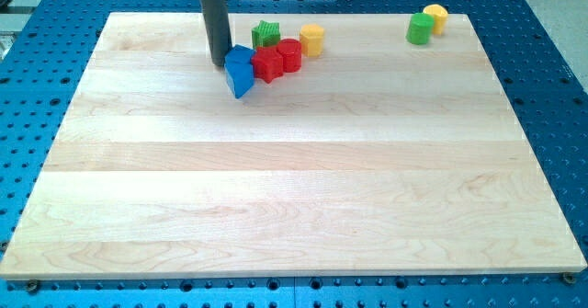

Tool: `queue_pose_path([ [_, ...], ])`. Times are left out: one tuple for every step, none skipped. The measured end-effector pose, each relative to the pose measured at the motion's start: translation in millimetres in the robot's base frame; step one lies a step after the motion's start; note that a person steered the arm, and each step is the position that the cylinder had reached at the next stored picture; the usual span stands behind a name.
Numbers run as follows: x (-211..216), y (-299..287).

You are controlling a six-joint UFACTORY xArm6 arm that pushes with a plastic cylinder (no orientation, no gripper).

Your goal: Move the blue cube towards the center right of the board

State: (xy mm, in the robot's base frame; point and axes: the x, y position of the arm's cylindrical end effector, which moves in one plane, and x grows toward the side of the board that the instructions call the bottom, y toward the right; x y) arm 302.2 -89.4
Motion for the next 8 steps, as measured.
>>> queue_pose_path([
  [13.0, 60.1],
  [54.2, 77.4],
  [67.5, 82.7],
  [28.4, 43.6],
  [77.2, 10.0],
  [100.0, 66.5],
  [118.3, 141.0],
  [120.2, 218.6],
])
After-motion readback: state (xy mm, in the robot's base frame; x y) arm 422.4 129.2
